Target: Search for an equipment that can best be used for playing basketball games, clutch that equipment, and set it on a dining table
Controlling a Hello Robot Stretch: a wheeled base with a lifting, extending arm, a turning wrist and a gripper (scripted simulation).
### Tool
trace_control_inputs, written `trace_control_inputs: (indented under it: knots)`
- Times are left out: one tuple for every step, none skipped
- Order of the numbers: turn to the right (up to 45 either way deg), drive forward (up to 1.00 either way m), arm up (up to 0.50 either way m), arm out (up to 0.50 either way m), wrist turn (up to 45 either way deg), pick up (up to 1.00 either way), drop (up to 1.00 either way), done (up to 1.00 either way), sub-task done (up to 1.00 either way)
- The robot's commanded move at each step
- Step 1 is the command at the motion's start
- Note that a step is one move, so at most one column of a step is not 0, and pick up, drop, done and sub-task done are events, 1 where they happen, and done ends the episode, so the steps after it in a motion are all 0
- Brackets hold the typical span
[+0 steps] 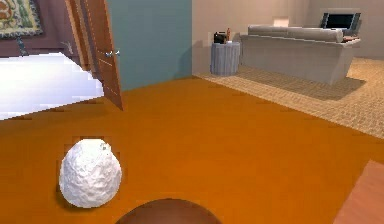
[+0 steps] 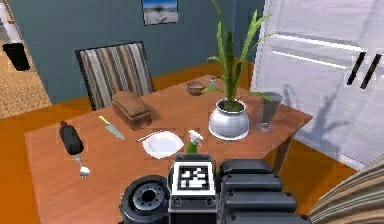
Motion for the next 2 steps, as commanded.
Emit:
trace_control_inputs:
  knots:
    - [0.0,0.0,0.0,0.48,0.0,0.0,0.0,0.0,0.0]
    - [0.0,0.0,0.0,0.0,45.0,0.0,0.0,0.0,0.0]
